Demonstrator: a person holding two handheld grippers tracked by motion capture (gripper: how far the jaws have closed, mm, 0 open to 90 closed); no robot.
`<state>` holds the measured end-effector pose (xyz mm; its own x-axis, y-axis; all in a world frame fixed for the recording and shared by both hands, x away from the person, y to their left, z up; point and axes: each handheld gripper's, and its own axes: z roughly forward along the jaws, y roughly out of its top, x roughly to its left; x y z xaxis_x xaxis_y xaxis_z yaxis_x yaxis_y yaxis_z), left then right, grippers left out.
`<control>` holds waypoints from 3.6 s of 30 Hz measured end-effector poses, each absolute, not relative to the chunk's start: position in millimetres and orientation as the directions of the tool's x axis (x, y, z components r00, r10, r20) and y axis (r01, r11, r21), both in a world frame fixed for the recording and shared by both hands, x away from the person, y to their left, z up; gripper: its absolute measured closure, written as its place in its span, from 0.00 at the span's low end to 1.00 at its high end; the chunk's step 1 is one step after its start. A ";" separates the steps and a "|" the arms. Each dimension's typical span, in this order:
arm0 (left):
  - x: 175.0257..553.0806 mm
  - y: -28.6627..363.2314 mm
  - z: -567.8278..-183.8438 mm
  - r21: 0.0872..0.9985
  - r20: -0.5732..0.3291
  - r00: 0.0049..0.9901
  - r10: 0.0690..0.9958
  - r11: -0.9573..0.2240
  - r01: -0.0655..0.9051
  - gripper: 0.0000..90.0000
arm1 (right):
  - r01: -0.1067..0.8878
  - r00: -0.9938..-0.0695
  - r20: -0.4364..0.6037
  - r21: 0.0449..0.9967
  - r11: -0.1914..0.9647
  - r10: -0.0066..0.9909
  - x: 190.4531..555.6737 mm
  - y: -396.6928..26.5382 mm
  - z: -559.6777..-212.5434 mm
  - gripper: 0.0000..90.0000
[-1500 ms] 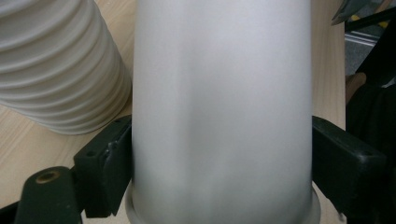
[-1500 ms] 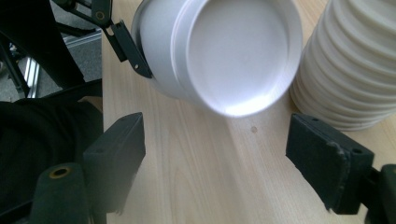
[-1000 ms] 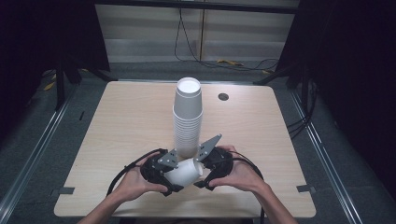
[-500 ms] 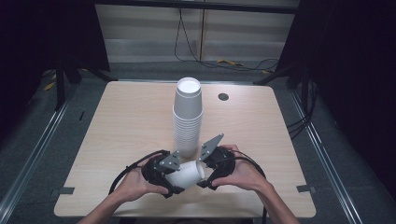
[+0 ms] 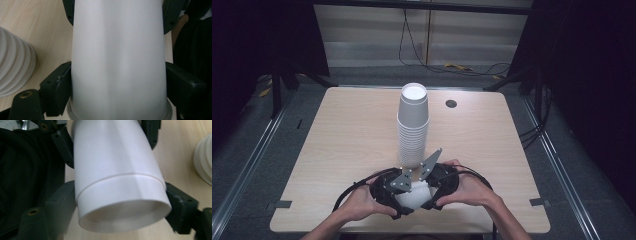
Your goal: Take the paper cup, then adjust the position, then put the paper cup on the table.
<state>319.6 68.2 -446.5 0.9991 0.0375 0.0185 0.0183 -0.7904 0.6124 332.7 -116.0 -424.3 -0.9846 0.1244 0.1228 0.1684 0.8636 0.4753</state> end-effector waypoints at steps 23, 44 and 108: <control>320.4 78.2 -445.8 0.710 0.071 0.996 0.058 -0.704 -0.010 0.15 | 0.141 -0.990 0.064 0.495 0.857 0.126 330.2 -121.3 -419.9 0.27; 337.1 110.5 -429.2 0.896 -0.027 0.983 0.183 -0.432 0.105 0.17 | 0.297 -0.949 0.085 0.561 0.773 0.302 342.4 -152.4 -422.9 0.26; 346.3 114.6 -432.4 0.931 -0.210 0.947 0.242 -0.245 0.269 0.02 | 0.273 -0.945 0.193 0.912 0.307 0.264 328.3 -175.4 -448.4 0.26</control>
<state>346.3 114.6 -432.4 0.9473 0.2417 -0.2104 0.2694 -0.2449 0.9314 328.3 -175.4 -448.4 -0.9449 0.2640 0.1934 0.2725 0.3074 0.9117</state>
